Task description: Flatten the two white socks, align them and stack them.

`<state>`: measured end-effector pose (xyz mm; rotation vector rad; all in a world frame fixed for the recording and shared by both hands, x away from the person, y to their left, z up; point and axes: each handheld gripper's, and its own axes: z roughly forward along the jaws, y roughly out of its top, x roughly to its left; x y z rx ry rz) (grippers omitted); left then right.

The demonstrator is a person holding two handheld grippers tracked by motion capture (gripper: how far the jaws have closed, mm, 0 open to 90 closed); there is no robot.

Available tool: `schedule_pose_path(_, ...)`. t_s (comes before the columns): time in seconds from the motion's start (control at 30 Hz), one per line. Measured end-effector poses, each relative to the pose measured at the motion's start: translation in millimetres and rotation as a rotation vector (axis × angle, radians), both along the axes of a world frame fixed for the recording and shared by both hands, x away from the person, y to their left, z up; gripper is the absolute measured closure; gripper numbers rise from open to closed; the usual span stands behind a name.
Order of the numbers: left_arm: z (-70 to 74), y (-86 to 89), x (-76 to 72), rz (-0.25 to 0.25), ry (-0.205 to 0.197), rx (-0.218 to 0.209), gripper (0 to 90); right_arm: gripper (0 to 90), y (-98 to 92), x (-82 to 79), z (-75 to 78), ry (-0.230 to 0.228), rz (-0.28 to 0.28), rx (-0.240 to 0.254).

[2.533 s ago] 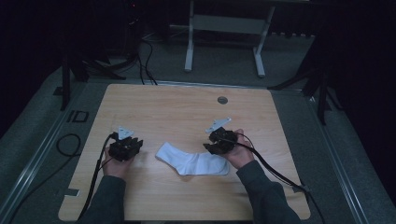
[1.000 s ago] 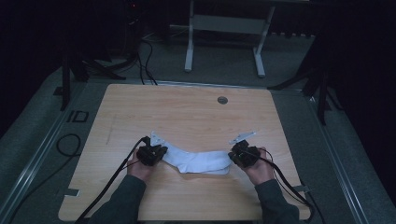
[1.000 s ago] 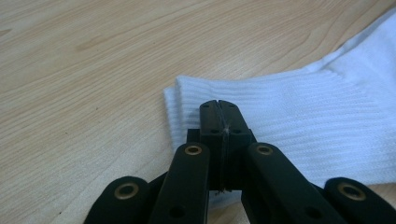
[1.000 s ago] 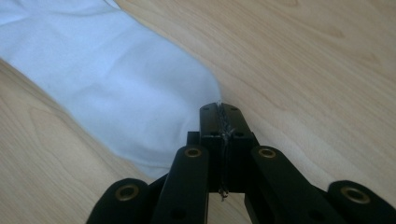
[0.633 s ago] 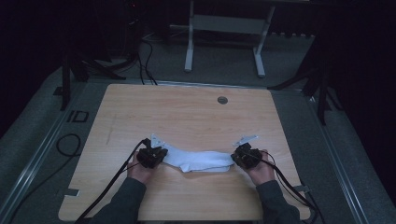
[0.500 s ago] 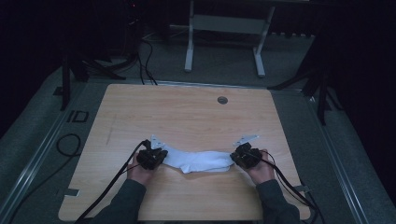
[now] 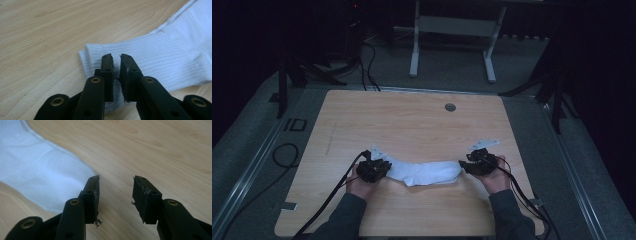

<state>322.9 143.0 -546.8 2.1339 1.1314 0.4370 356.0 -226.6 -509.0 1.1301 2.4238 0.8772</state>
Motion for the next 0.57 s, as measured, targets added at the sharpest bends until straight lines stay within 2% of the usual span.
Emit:
schedule_pose_path(0.2, 4.6, 3.9, 0.5, 0.009, -0.013, -0.023, 77.7, 54.0, -8.6, 4.2, 7.5, -0.021, -0.046, 0.03)
schedule_pose_path(0.57, 11.8, 17.8, 3.5, 0.045, -0.039, -0.037, 75.6, 52.6, -14.4, 9.1, 6.9, -0.017, -0.073, 0.023)
